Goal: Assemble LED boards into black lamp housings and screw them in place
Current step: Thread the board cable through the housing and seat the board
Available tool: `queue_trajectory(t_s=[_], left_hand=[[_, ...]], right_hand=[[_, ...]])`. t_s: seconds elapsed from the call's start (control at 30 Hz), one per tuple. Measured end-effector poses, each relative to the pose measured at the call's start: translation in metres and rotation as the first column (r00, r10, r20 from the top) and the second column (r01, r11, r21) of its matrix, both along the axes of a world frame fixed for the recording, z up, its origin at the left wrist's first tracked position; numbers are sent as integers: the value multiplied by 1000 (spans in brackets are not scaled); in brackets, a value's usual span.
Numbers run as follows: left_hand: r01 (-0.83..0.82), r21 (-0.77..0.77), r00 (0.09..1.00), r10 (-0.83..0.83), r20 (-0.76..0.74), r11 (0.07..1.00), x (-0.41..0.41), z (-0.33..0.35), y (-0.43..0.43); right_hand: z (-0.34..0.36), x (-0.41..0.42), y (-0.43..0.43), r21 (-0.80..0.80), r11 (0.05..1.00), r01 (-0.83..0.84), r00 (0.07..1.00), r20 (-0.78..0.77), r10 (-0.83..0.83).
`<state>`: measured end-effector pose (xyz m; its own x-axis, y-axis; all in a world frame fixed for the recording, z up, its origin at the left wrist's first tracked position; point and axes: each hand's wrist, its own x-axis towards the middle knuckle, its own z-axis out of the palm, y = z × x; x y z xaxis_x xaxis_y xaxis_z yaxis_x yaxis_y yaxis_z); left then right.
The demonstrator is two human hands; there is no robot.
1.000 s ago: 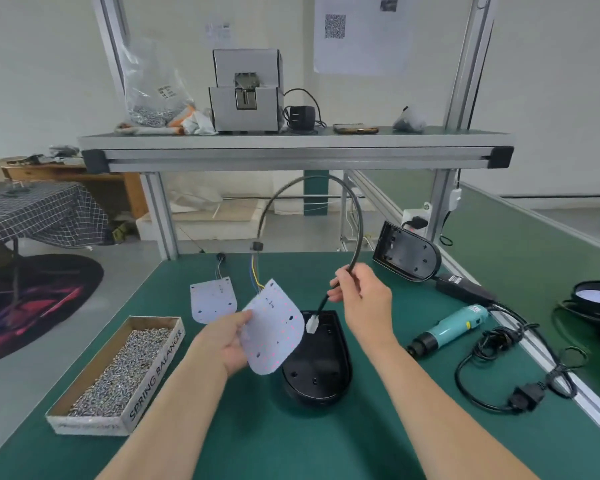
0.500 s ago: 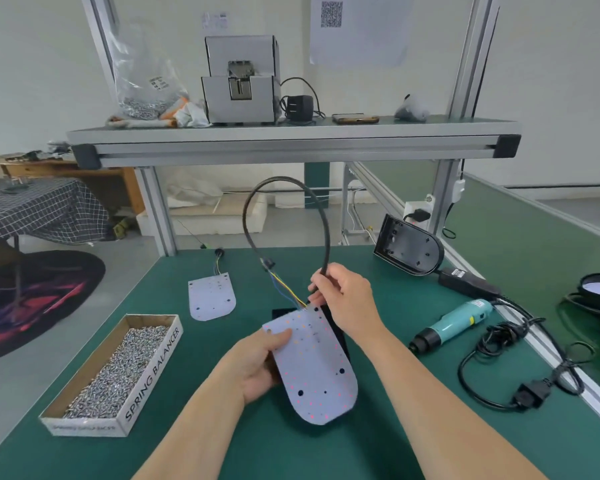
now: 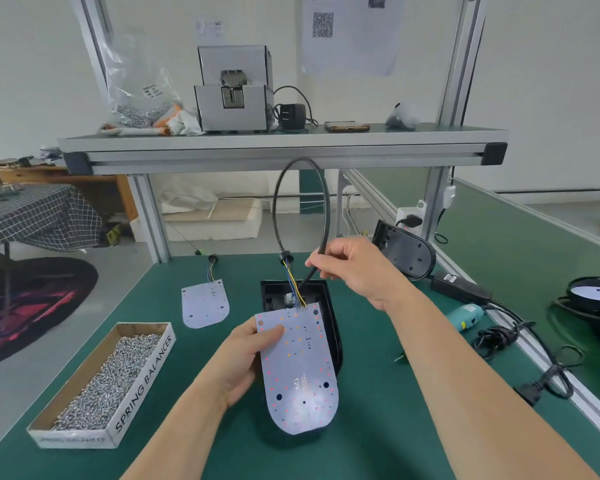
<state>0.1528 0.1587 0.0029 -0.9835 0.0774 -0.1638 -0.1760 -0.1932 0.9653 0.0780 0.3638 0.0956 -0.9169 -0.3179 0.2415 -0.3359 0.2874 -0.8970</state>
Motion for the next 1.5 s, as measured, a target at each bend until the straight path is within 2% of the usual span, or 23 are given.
queue_trajectory(t_s=[0.17, 0.23, 0.3, 0.37, 0.47, 0.53, 0.6, 0.63, 0.7, 0.77, 0.8, 0.9, 0.97, 1.03, 1.1, 1.17, 1.2, 1.23, 1.27, 1.3, 1.37, 1.47, 1.5], left_hand=[[36, -83, 998, -40, -53, 996, 1, 6, 0], [46, -106, 995, -55, -84, 993, 3, 9, 4], [59, -137, 991, -75, -108, 989, 4, 13, 8], [62, -113, 989, -76, -125, 992, 5, 18, 9], [72, -22, 986, -75, -148, 997, 5, 27, 5], [79, 12, 986, -76, -148, 997, 5, 31, 3], [61, 62, 988, -52, -146, 996, 5, 34, 2], [48, 102, 989, -33, -143, 994, 5, 35, 1], [18, 183, 992, 4, -124, 983, 6, 37, -2], [18, 224, 993, 10, -120, 974, 7, 38, -4], [27, 227, 992, 2, -125, 974, 8, 39, -5], [27, 209, 992, 0, -126, 978, 10, 43, -6], [24, 195, 993, 0, -119, 981, 12, 45, -8], [35, 161, 992, -14, -128, 986, 15, 48, -12], [19, 143, 990, 1, -141, 990, 17, 52, -17], [-21, 176, 987, 49, -152, 984, 18, 58, -22], [-34, 191, 984, 66, -163, 981, 19, 61, -24], [-43, 200, 982, 78, -173, 979, 20, 64, -26], [-50, 203, 978, 89, -186, 978, 21, 67, -29], [-56, 206, 975, 98, -197, 977, 23, 70, -31], [-76, 207, 968, 122, -220, 975, 24, 74, -37], [-121, 221, 952, 176, -250, 968, 24, 76, -44], [-125, 214, 951, 178, -253, 969, 25, 76, -44]], right_hand=[[25, 6, 6, 333, 942, 31, 973, -227, 48], [27, 7, 2, 302, 944, 132, 943, -332, -26], [23, 7, -6, 184, 948, 260, 895, -415, -165], [19, 6, -8, 101, 962, 254, 905, -374, -200], [16, 5, -2, 210, 977, 40, 984, -179, -2], [13, 4, -2, 340, 935, 97, 961, -277, 1], [9, 4, -2, 349, 918, 189, 911, -411, -31], [9, 4, -1, 287, 948, 139, 925, -380, -21], [9, 3, 4, -9, 1000, -28, 988, -154, 27], [4, 2, 7, -363, 928, -87, 989, 83, 126], [-1, 1, 7, -478, 876, -69, 966, 186, 178], [-24, 1, -5, -553, 832, -52, 865, 390, 314], [-37, -2, -9, -567, 822, -52, 827, 438, 354], [-43, -3, -9, -564, 824, -54, 831, 432, 350], [-47, -5, -7, -422, 907, -22, 880, 422, 218], [-53, -7, -5, -44, 997, 62, 944, 328, -45], [-58, -10, -1, 209, 971, 117, 961, 222, -163], [-64, -15, 4, 471, 868, 156, 969, 99, -228], [-70, -19, 10, 681, 708, 187, 968, -7, -250], [-77, -25, 16, 787, 577, 220, 956, -55, -289], [-89, -34, 26, 848, 461, 262, 903, -47, -427], [-102, -39, 38, 919, 324, 226, 898, -68, -435], [-103, -40, 39, 916, 326, 232, 906, -82, -416]])
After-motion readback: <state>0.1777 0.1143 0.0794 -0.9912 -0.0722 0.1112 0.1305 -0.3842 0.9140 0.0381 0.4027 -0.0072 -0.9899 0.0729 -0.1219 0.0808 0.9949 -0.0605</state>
